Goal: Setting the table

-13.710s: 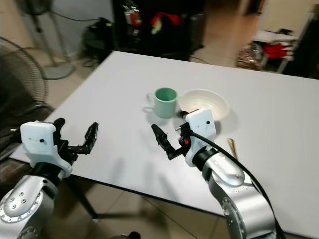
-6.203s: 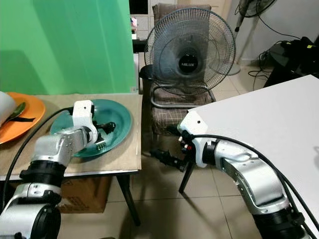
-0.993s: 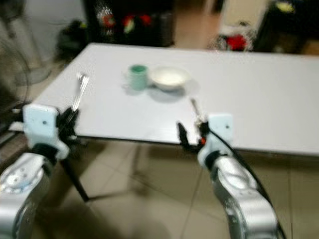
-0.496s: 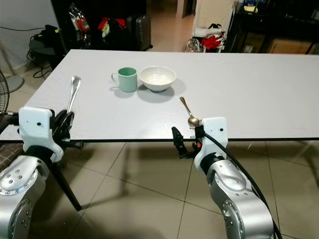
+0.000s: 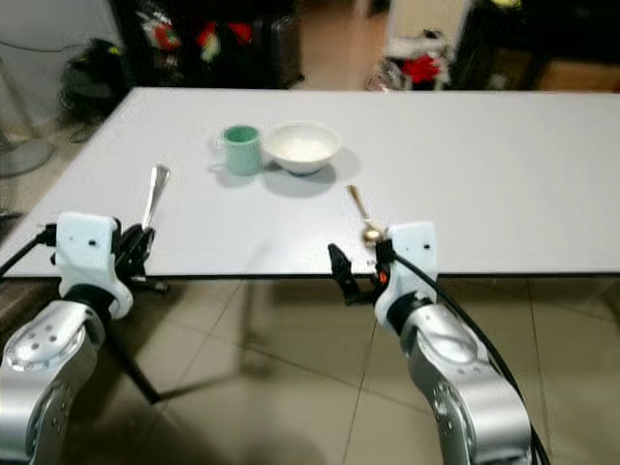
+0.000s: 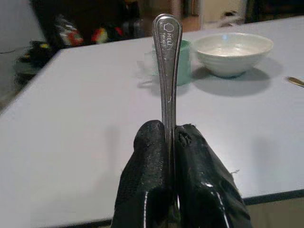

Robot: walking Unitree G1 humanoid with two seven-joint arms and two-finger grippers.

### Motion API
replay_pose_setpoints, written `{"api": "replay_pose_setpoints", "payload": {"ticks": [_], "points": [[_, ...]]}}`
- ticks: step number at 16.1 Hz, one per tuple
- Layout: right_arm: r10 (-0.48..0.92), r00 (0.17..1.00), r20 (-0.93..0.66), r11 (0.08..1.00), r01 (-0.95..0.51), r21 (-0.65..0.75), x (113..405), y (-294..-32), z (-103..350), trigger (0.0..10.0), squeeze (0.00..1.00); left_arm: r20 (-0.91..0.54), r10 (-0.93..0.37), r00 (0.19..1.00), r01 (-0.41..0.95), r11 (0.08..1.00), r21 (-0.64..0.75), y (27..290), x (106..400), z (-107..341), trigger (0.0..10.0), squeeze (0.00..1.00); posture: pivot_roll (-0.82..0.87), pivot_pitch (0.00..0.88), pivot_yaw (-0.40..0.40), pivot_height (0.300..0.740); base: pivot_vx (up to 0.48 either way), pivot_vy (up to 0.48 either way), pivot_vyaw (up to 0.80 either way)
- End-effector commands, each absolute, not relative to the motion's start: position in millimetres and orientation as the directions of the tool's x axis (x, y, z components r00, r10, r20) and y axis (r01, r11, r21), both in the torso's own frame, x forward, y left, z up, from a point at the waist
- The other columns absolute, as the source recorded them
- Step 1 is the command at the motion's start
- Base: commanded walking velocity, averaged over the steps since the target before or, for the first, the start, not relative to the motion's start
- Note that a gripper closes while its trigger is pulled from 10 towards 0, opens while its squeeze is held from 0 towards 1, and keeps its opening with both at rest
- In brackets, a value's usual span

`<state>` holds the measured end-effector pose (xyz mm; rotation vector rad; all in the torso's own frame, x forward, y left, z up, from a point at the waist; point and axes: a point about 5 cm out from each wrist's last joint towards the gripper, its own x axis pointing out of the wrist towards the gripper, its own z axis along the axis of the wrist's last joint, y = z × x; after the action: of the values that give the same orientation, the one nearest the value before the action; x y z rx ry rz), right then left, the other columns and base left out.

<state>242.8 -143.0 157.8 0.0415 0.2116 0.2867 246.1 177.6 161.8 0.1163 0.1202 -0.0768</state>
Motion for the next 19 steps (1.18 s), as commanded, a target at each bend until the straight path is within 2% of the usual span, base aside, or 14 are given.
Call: {"api": "replay_pose_setpoints", "payload": {"ticks": [1,10,13,19], "points": [[0.281,0.937,-0.208,0.96,-0.272,0.071,242.4,-145.1,157.9,10.0,0.0,-0.114,-0.1,0.988,0.112,0.989,0.101,172.9,248.2,164.8,10.0,0.0,-0.01,0.0,0.038,0.74,0.3,0.0,-0.8],[0.369,0.909,-0.195,0.927,-0.375,0.007,241.0,-138.2,161.0,10.0,0.0,-0.129,-0.065,0.99,0.079,0.991,0.104,178.4,247.9,162.6,10.0,0.0,-0.01,0.0,0.03,0.74,0.308,0.0,0.07],[0.346,0.922,-0.175,0.938,-0.343,0.053,242.5,-140.7,162.5,10.0,0.0,-0.133,-0.067,0.989,0.081,0.991,0.103,178.8,248.6,162.1,10.0,0.0,-0.01,0.0,0.032,0.74,0.311,0.0,0.18],[0.354,0.917,-0.181,0.935,-0.35,0.054,240.4,-141.8,163.1,10.0,0.0,-0.132,-0.089,0.987,0.102,0.99,0.096,176.8,250.7,162.4,10.0,0.0,-0.02,0.0,0.033,0.74,0.311,0.0,-0.08]]}}
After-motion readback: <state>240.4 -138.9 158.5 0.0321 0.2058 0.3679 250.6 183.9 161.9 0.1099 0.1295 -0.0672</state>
